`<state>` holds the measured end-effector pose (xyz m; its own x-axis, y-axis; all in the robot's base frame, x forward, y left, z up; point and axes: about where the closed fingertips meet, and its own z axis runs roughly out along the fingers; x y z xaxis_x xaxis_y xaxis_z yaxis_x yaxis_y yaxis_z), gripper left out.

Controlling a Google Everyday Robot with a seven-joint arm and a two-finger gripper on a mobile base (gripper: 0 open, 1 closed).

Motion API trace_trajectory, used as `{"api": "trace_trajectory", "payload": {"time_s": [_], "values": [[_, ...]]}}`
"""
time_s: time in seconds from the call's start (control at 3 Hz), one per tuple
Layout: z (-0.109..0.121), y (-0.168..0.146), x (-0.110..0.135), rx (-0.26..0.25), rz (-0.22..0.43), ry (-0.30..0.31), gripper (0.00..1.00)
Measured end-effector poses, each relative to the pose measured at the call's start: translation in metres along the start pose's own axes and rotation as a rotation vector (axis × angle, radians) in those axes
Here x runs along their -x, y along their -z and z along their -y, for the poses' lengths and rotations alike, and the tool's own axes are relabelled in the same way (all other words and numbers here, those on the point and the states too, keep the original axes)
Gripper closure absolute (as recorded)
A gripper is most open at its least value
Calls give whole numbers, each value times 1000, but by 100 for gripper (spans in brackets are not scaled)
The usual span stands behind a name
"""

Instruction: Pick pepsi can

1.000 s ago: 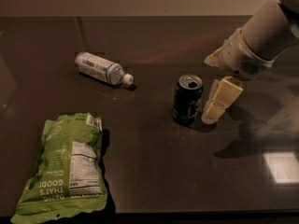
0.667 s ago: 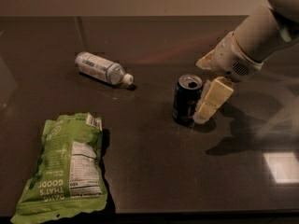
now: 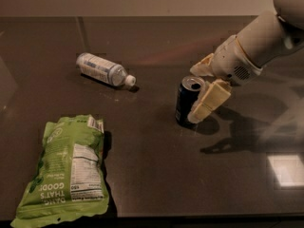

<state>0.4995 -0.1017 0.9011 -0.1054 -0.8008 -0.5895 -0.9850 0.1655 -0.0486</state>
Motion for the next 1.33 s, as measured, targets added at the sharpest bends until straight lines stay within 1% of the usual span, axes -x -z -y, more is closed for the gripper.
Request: {"api": "trace_trajectory", "payload": {"time_s": [0.67, 1.0, 1.33], "values": [[1, 2, 3, -3, 43, 11, 62], [1, 14, 19, 2, 57, 16, 84], [1, 33, 44, 20, 75, 18, 100]]}}
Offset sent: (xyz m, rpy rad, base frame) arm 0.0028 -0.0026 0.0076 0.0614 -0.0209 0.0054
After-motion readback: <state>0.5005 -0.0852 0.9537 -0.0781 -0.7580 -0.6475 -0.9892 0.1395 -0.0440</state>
